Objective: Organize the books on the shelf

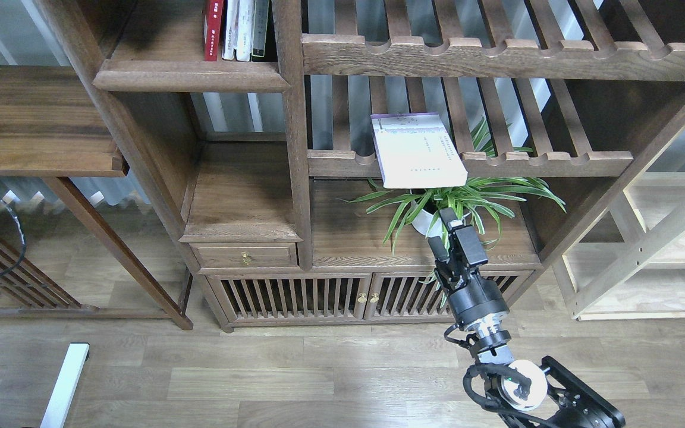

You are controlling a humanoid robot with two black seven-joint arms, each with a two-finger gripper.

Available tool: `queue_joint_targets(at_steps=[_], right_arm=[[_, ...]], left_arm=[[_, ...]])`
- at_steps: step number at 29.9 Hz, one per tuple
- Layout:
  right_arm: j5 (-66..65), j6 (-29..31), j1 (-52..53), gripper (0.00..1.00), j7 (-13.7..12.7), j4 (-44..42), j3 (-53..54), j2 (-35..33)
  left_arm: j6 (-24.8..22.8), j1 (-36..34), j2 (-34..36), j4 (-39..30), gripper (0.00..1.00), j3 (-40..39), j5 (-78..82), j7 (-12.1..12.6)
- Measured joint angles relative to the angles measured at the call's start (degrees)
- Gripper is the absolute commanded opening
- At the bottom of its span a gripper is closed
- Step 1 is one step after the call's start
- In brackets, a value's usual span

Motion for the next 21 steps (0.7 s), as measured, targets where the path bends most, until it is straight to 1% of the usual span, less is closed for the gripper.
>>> queue_joint_targets(at_steps=[9,18,21], right_arm=[[0.99,0.0,-0.04,1.0,-0.06,0.13,0.54,0.02],[1.23,0.0,-0.09,1.0,0.0,0.13,0.54,0.09],[1.23,0.0,-0.14,1.0,0.02,0.13,0.54,0.1]], left_arm=[[0.0,-2.48,-1.9,7.27,0.0,3.24,-0.07,0.0],[-0.06,-2.9,-2.31,10.79,0.0,5.42,-0.12,-0.02],[-0.37,-2.89,-2.44,11.13,0.0,6.04,-0.25,-1.2]])
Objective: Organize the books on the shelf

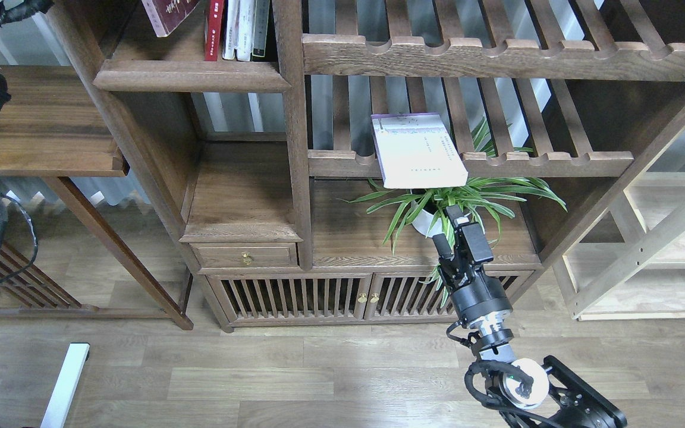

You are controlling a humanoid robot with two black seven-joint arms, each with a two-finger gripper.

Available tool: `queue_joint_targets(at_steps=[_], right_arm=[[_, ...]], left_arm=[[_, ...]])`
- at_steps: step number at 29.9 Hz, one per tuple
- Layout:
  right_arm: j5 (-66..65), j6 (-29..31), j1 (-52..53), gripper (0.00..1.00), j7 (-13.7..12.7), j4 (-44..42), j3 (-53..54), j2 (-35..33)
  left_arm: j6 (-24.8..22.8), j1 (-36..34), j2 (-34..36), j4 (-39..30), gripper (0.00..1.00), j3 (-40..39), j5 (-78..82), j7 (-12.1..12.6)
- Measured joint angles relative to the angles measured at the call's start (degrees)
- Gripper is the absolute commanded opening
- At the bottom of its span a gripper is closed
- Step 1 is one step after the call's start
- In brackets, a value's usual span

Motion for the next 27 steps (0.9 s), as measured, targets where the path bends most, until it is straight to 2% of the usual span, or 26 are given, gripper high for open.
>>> queue_joint_targets(at_steps=[5,8,14,19,27], right_arm=[[0.0,0.0,-0.68,1.0,0.0,0.0,0.0,0.0],[0.07,0.0,-1.05,1.0,0.0,0.0,0.0,0.0],[0.09,0.0,-1.53,1.0,0.02,0.0,0.0,0.15],[0.32,0.0,-1.6,1.0,0.02,0.0,0.29,0.3],[1.28,0.0,-1.76,0.99,0.08,0.0,0.44,0.53]], left_arm=[[-0.45,0.38,-0.02,0.01,0.0,1.23,-0.17,-2.87],[-1.13,0.52,-0.01,0.0,0.0,2.57,-0.32,-5.47],[-4.35,1.42,1.08,-0.02,0.0,6.42,-0.36,-12.09],[-6.07,3.38,2.34,-0.14,0.0,8.74,-0.36,-18.53],[-10.74,7.51,4.16,-0.18,0.0,10.27,-0.68,-25.8]])
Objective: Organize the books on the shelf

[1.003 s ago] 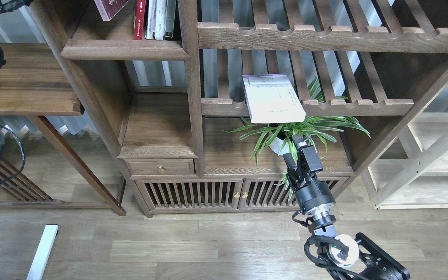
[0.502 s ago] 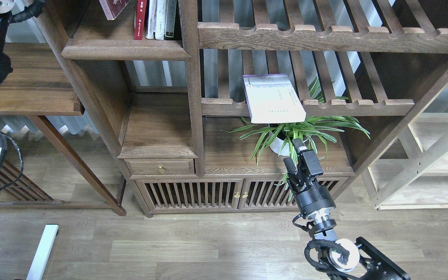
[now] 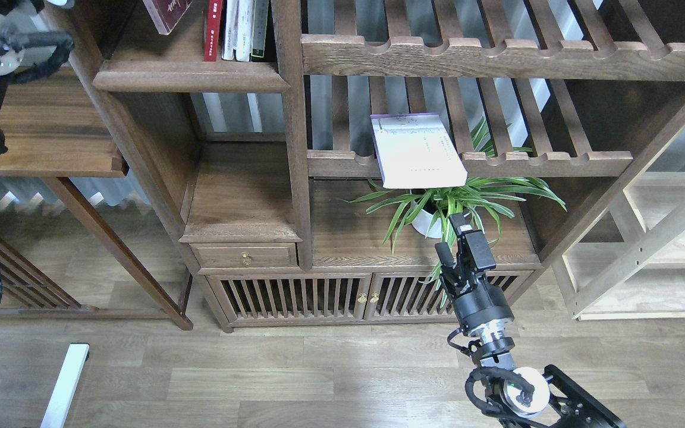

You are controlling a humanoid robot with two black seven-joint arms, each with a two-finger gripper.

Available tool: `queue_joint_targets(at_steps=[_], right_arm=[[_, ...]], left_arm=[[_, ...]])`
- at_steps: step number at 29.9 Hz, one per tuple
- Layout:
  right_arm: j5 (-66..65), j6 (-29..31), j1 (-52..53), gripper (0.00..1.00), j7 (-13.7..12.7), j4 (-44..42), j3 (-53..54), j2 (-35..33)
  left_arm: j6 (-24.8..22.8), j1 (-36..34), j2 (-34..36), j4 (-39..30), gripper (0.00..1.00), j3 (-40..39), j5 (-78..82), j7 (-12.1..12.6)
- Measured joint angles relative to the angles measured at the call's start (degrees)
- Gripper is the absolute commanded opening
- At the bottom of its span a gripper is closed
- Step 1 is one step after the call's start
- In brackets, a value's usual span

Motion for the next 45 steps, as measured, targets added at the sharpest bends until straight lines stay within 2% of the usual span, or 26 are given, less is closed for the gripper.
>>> queue_joint_targets(at_steps=[9,20,26,30,37,45], right_arm=[[0.31,0.0,-0.98,1.0,0.02,0.0,0.06,0.09],[0.39,0.0,-1.38,0.99,0.03,0.0,0.28,0.1],[0.39,0.0,-1.83,0.99,0.02,0.0,0.05,0.88],[0.39,0.0,-2.02,0.99,0.03,0.01,0.11,1.03],[1.14,0.0,-2.39,0.99,0.03,0.25,0.99,0.35],[1.76,0.0,-2.55,1.0,0.02,0.26,2.37,0.04]], left_arm=[[-1.42,4.2,0.2,-0.33,0.01,0.02,-0.46,-5.88],[-1.88,6.33,0.21,0.07,0.0,-0.53,-1.25,-8.83],[0.56,5.23,0.04,1.38,0.0,-0.44,-3.04,-8.36],[1.82,2.77,-0.84,4.79,0.0,0.13,-3.3,-8.15],[2.12,-0.94,-3.73,10.53,0.0,0.9,-3.37,-7.41],[2.12,-1.28,-4.35,11.57,0.0,3.07,-3.58,-7.83]])
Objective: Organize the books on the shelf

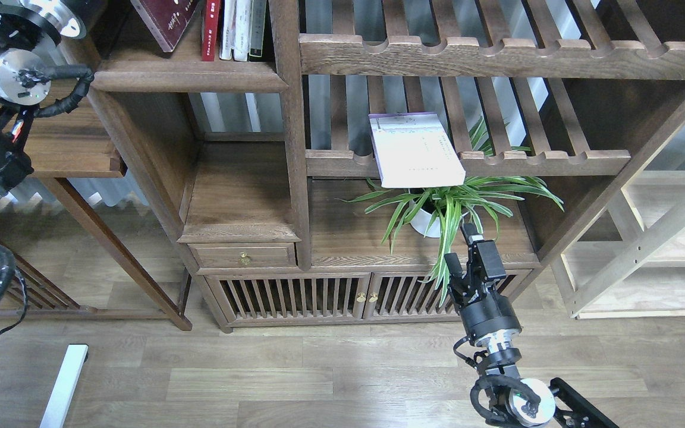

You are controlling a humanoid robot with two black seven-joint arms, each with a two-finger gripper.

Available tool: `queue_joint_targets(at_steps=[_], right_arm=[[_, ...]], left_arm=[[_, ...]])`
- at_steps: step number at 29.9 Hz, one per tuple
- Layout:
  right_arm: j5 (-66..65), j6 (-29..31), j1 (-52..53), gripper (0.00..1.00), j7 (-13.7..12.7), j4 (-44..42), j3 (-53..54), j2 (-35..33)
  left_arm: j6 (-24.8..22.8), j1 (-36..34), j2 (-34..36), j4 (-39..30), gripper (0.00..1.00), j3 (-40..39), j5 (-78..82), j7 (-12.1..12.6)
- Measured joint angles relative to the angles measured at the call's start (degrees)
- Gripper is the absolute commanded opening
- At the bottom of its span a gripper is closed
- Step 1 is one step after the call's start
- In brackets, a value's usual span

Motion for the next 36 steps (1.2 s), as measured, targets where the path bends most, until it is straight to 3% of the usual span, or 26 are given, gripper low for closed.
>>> queue_joint_targets(at_steps=[20,30,36], right_arm=[[0.27,0.0,-0.07,0.99,-0.01,-0.03,3.68,-0.04],[0.92,0.0,-0.11,0.99,-0.09,-0.02,3.87,-0.04],[1.01,0.0,-0.11,0.99,-0.09,-0.01,3.83,0.04]], left_arm=[[-0.34,0.74,0.05,-0.21,0.0,2.34,-0.19,-1.71],[-0.39,1.54,-0.34,-0.8,0.02,2.68,-0.98,-1.23],[2.33,1.24,-1.41,-0.61,0.23,2.7,-1.48,1.06]])
